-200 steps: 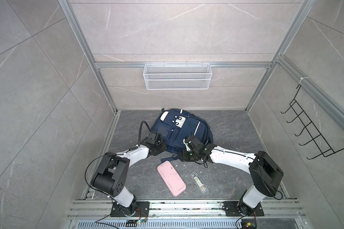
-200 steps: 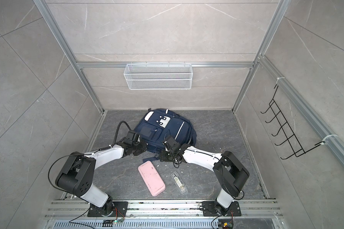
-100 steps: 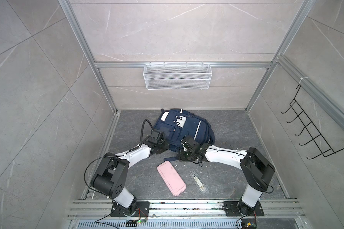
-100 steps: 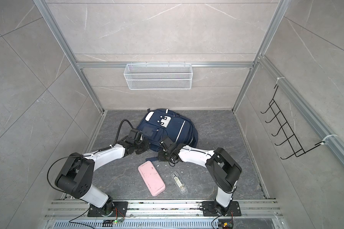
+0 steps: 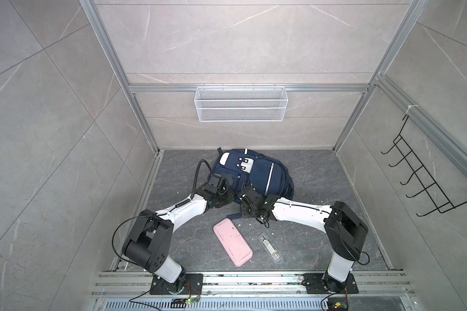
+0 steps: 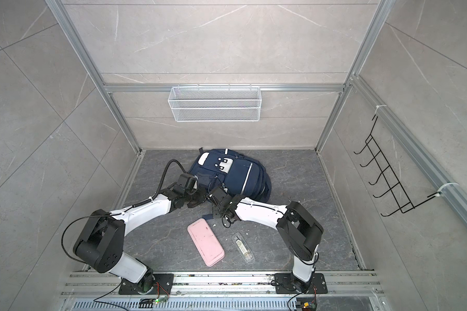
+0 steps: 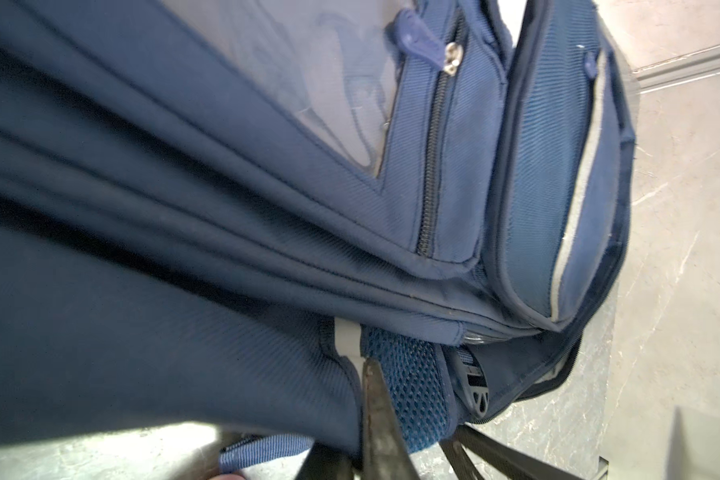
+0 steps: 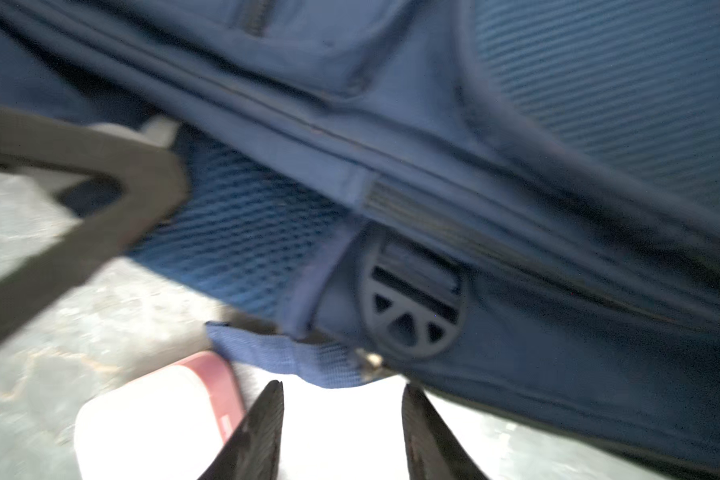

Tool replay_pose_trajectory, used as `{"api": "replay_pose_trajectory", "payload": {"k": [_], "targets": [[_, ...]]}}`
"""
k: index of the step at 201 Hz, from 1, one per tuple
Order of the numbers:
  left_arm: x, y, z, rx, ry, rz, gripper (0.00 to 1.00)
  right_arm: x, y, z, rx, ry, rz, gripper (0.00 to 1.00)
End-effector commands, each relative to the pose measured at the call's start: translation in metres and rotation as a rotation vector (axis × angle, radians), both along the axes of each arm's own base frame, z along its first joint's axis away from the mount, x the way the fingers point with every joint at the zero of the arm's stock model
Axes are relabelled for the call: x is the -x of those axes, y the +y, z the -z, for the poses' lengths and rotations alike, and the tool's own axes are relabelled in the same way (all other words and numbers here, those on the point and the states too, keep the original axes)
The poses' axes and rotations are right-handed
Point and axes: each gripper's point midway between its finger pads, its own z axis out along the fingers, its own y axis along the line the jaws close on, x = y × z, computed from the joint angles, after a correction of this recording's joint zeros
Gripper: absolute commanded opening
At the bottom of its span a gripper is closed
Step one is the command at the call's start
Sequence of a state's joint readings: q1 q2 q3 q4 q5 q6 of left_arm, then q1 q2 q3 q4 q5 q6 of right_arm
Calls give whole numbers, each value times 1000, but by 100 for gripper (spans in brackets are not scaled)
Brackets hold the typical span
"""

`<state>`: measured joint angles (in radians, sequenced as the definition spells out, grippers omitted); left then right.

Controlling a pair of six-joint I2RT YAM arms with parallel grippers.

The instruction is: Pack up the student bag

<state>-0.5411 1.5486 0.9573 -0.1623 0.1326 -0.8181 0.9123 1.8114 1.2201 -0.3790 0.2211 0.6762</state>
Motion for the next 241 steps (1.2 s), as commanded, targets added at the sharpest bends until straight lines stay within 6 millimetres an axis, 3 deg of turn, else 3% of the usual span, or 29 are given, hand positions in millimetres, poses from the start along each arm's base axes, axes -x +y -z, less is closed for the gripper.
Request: {"api": "replay_pose_trajectory", "payload": {"k": [1, 86, 125, 241], "targets": [[-9, -16, -57, 73, -138, 49, 2, -2, -16, 1, 93, -54, 34, 48], [-3, -22, -69, 83, -153, 65, 2, -14, -22, 0, 153, -106, 69, 45], [-3, -23, -75, 85, -160, 67, 2, -14, -23, 1, 164, -109, 68, 30], [-4, -18, -73, 57, -165, 57, 2, -6, -24, -7, 175, -128, 47, 6]]}}
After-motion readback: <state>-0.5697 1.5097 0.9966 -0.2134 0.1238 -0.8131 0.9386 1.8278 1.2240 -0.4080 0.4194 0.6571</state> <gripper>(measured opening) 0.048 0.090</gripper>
